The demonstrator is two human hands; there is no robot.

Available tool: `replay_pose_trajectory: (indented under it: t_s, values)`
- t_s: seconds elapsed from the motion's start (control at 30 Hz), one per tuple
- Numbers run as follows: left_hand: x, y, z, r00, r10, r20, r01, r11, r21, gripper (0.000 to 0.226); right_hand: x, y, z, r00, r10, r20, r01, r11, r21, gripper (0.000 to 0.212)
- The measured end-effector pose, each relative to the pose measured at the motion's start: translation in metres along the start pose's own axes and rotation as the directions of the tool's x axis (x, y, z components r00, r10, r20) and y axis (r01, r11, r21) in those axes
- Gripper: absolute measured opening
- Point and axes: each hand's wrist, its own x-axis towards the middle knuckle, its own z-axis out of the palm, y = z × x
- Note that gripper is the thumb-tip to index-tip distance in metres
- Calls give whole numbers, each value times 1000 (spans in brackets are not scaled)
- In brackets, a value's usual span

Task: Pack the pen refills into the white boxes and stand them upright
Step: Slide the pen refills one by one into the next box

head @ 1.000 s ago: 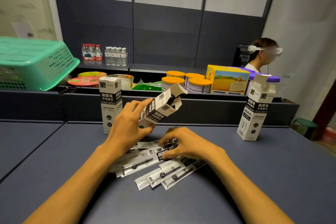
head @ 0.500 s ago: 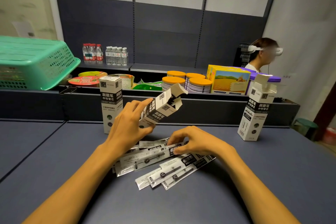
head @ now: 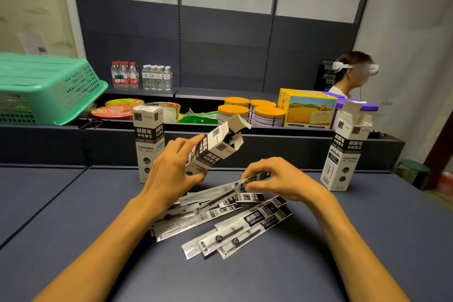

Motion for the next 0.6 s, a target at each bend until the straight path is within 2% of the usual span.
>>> replay_pose_trajectory:
  t_s: [0.17, 0.4, 0.6]
  values:
    - [0, -1, -1, 1000, -14, -4, 14, 1000, -2, 84, -8, 13, -14, 996, 2, -90, -6, 999, -48, 27]
    - [0, -1, -2, 1000, -12, -6, 12, 1000, 1, 84, -11, 11, -19, 992, 2, -123, -15, 994, -105, 16]
    - [0, -2, -2, 1000, -16, -4, 16, 1000, 12, 84, -26, 16, -47, 938, -77, -339, 81, 997, -3, 15]
